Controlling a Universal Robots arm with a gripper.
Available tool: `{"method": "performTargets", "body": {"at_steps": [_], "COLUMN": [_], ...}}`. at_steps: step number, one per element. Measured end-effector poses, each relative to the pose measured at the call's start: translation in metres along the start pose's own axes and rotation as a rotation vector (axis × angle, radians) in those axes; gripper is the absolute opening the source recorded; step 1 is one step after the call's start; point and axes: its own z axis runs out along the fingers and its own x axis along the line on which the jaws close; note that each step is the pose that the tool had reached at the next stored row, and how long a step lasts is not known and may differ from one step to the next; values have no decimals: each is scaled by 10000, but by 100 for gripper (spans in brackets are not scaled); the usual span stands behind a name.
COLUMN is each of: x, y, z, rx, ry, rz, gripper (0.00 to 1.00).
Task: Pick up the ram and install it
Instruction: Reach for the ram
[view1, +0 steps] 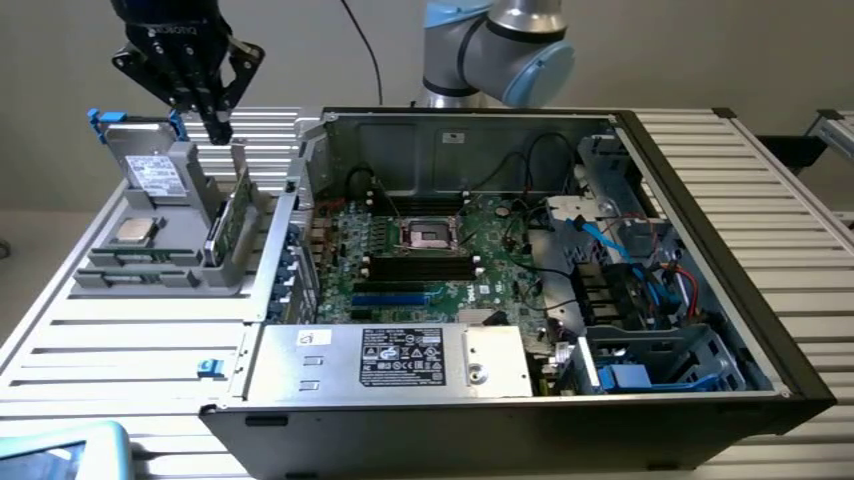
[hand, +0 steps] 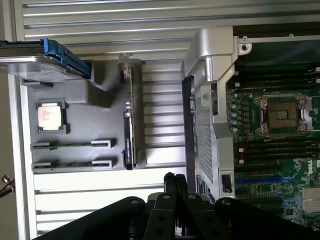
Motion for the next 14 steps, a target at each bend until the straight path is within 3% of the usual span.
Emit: {"method": "performTargets", "body": {"at_steps": [14], "x": [635], "y": [-45], "z": [21], "rx": [0], "ry": [0], "rz": [-11], "gripper": [11]}}
